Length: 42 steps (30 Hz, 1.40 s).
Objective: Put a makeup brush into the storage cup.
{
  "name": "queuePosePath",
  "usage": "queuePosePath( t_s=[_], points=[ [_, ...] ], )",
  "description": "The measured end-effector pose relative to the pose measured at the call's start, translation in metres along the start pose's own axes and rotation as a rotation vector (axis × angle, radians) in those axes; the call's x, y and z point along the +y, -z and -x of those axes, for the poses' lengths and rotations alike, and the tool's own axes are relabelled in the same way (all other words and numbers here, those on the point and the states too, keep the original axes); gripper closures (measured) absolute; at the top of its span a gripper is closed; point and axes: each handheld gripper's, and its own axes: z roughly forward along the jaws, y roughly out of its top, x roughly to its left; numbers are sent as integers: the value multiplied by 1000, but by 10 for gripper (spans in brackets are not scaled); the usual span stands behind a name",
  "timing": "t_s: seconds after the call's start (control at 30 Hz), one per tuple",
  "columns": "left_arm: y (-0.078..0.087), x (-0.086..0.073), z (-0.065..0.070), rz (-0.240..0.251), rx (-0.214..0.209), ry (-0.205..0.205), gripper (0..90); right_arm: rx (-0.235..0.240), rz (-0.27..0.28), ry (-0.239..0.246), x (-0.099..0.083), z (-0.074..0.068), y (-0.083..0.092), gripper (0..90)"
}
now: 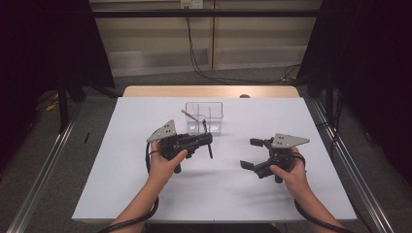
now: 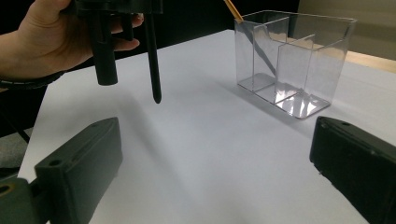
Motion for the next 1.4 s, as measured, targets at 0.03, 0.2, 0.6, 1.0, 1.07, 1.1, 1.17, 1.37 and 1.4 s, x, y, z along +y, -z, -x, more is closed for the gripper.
queuePosePath(
  t_s=[0.03,0.2,0.6,1.0,1.07,1.1,1.17,1.37,1.4],
  points=[
    [0,0,0,1,1,-1,838,1,-3,-2,-1,1,2,16],
    [0,0,0,-1,-2,1,838,-10,-3,-4,-3,3,10,14],
    [0,1,0,-3,1,-1,838,-68,-15,7,-8,7,30,14],
    [1,1,0,-6,2,1,839,-113,-12,8,-14,8,48,13],
    [1,1,-1,-5,3,1,839,-118,-11,11,-15,8,50,13],
    [1,1,0,-6,5,2,839,-122,-10,9,-15,8,52,13],
    [1,1,0,-6,4,3,838,-127,-4,9,-14,8,54,14],
    [2,1,-1,-16,5,2,839,-146,-8,7,-16,9,64,14],
    [2,0,-1,-16,4,3,839,-150,-7,6,-17,9,67,14]
  ],
)
